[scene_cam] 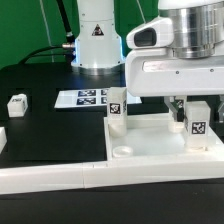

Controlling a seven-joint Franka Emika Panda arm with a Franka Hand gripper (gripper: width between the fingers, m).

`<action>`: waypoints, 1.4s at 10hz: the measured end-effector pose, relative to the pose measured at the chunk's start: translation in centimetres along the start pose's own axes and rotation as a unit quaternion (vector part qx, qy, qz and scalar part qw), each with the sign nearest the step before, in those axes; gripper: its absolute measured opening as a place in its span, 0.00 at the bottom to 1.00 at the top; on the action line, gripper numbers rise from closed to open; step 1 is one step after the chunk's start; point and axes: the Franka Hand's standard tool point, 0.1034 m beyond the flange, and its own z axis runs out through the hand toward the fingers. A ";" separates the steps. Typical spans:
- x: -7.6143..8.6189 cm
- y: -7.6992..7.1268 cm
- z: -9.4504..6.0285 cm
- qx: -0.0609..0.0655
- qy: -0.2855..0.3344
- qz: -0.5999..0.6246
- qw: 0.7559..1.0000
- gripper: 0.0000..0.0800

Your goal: Assemble square table

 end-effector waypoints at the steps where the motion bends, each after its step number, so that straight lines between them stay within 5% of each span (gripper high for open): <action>1: 0.0 0.1 0.0 0.000 0.000 0.025 1.000 0.42; 4: 0.0 0.2 0.2 0.003 0.002 0.249 0.969 0.37; 7: 0.0 0.4 0.3 0.060 -0.012 0.469 0.881 0.37; 9: -0.2 0.1 0.4 0.057 -0.016 0.482 0.874 0.37; 11: -0.3 0.1 0.5 0.041 0.004 0.265 0.963 0.37; 13: -0.4 0.1 0.4 0.034 0.002 0.208 0.978 0.76; 14: -0.4 0.1 0.5 0.033 0.004 0.161 0.986 0.76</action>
Offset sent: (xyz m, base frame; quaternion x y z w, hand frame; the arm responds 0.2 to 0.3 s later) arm -0.0047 -0.0138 -0.0035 -0.0525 0.0154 0.3591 0.9317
